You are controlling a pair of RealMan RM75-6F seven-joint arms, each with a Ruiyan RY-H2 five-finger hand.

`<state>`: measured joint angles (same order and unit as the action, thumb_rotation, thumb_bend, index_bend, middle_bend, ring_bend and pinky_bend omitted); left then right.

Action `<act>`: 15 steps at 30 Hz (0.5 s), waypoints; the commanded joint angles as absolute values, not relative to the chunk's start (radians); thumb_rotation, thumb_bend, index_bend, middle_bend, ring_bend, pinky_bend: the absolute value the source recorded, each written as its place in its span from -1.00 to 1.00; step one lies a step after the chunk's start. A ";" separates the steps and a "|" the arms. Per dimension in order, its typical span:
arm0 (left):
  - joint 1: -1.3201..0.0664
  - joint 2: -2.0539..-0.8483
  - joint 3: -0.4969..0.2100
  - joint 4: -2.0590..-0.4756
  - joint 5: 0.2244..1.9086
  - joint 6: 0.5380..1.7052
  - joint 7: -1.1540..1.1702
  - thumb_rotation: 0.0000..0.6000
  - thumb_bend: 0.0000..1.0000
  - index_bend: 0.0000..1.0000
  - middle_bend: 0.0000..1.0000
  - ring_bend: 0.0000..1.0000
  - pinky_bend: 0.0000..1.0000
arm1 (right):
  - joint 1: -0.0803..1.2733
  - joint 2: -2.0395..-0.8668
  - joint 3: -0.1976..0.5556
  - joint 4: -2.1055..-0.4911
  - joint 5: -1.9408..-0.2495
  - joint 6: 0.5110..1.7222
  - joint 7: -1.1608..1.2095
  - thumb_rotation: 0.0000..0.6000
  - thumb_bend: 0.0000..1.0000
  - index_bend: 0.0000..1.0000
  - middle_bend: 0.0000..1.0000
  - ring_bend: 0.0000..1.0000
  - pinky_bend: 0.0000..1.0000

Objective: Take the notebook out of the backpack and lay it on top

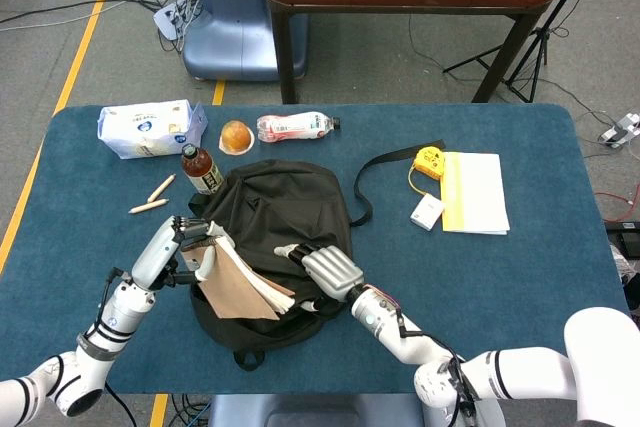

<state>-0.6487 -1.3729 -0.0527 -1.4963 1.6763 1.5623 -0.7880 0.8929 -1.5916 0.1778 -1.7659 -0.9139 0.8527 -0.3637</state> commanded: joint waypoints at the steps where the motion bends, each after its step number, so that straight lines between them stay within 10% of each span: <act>1: -0.647 -1.347 -0.074 -1.509 1.655 1.547 -0.769 1.00 0.15 0.41 0.61 0.38 0.24 | 0.860 -1.535 0.156 -1.821 -0.983 0.868 -0.325 1.00 -0.77 -0.83 -0.72 -0.75 -0.53; 15: -0.679 -1.363 -0.143 -1.441 1.541 1.383 -0.679 1.00 0.15 0.39 0.61 0.38 0.24 | 0.693 -1.242 0.109 -2.011 -1.224 1.045 -0.213 1.00 -1.00 -0.84 -0.66 -0.75 -0.55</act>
